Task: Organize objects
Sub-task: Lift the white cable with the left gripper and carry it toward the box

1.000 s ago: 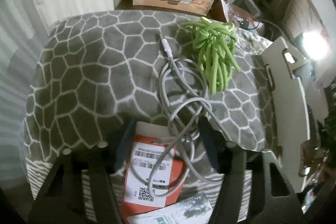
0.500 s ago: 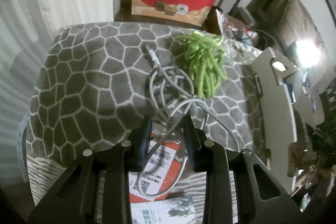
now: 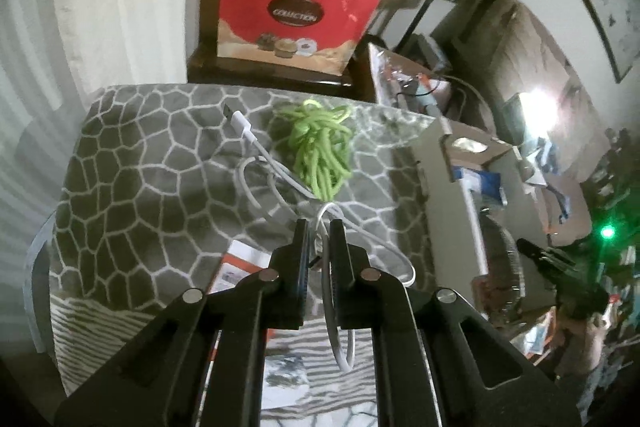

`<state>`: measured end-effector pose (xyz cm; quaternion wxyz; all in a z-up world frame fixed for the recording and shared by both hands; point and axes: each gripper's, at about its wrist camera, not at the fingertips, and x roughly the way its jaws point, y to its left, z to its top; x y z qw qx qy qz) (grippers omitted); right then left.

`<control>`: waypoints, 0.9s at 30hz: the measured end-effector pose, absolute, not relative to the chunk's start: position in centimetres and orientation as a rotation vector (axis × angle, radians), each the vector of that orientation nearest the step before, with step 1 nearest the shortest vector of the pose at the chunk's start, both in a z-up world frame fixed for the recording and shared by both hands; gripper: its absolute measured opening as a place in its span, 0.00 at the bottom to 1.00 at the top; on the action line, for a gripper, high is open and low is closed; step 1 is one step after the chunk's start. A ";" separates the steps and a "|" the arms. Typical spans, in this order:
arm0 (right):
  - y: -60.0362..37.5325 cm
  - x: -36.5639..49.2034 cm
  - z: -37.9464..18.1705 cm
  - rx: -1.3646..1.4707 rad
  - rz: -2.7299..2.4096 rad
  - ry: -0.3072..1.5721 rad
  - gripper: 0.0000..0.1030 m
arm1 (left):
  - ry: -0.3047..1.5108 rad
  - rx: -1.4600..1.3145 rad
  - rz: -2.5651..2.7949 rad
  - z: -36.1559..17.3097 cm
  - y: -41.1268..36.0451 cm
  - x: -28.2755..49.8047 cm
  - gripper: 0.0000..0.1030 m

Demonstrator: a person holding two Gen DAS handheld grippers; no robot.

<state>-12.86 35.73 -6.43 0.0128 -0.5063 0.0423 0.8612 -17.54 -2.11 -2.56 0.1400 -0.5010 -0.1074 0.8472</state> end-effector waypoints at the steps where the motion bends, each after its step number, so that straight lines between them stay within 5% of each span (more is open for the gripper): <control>1: 35.7 -12.9 -6.4 -1.578 2.684 0.130 0.10 | -0.314 -1.437 2.441 -2.3 -2.0 -17.4 0.09; 27: 35.8 -12.9 -6.4 -1.579 2.683 0.130 0.10 | -0.176 -1.284 2.334 2.2 9.8 -16.0 0.09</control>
